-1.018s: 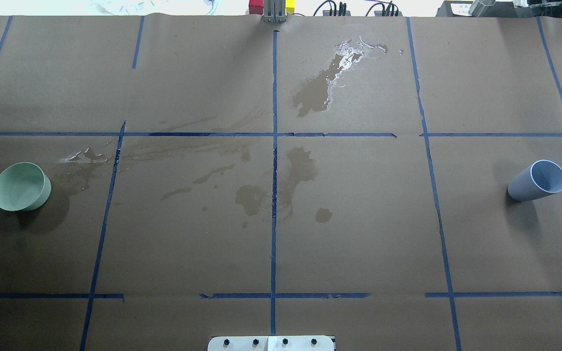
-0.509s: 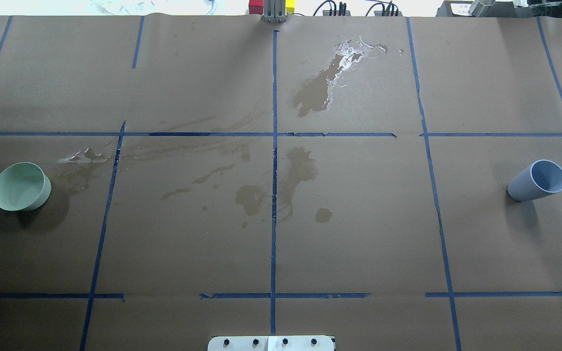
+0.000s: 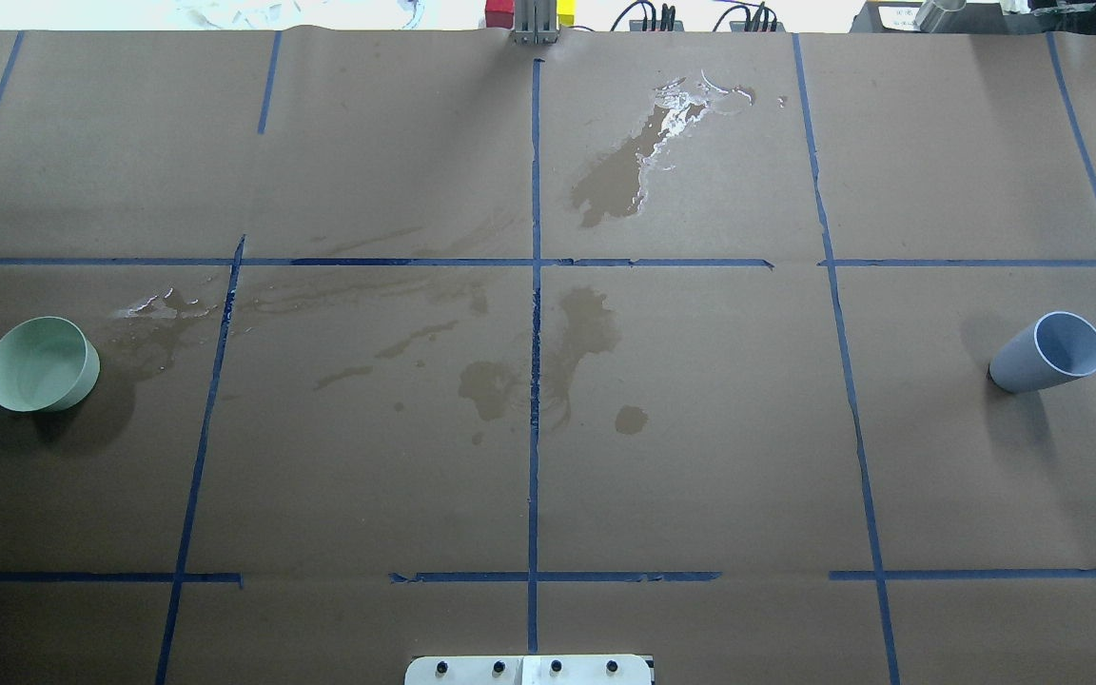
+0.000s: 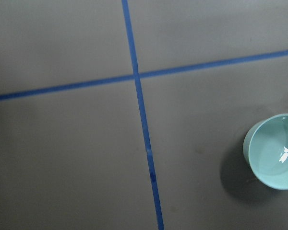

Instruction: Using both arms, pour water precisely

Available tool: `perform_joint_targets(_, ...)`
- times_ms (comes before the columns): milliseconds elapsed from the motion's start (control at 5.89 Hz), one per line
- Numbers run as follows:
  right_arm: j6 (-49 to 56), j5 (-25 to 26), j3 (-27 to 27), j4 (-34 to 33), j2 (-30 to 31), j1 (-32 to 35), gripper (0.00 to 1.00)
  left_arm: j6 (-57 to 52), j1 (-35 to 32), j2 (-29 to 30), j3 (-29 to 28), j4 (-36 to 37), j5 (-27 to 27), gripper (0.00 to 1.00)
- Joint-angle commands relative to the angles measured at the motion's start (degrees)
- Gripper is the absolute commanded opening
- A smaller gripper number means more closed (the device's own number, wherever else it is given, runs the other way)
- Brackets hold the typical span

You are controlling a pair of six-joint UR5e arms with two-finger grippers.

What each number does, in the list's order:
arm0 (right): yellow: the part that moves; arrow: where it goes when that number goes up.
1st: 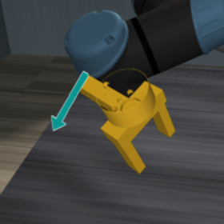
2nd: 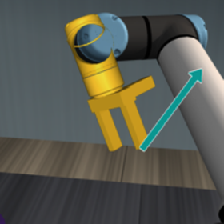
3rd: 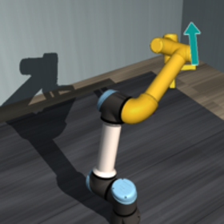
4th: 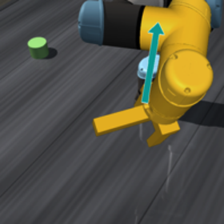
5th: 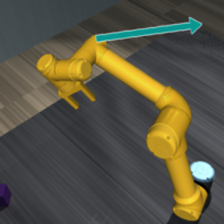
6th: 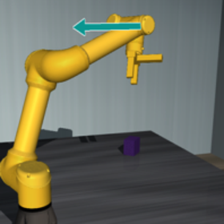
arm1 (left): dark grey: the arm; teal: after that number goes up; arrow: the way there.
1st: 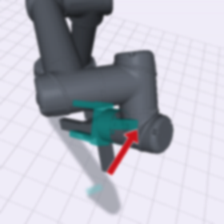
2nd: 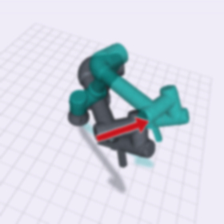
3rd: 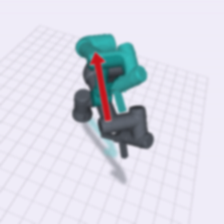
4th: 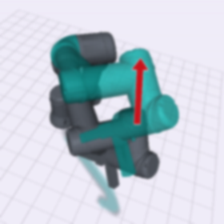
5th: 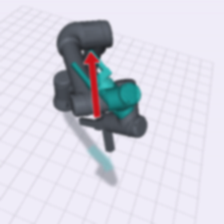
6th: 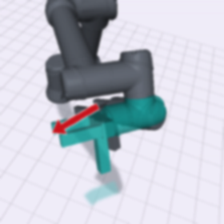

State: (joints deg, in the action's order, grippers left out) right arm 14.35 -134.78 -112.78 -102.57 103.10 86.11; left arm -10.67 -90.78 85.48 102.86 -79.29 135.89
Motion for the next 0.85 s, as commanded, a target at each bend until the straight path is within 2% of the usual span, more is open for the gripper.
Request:
perform_joint_targets(0,-0.03,0.22,1.15,1.24,0.7,-0.07,1.0,0.13,-0.01,-0.84,0.32,-0.17,-0.01,1.0)
perform_joint_targets(509,0.23,0.31,1.6,1.32,1.49,0.02,1.0,0.48,-0.01,-1.28,0.93,-0.43,-0.36,1.0)
perform_joint_targets(679,0.15,0.31,1.68,1.32,1.49,0.02,1.0,0.65,-0.01,-3.11,1.11,-0.52,-0.36,1.0)
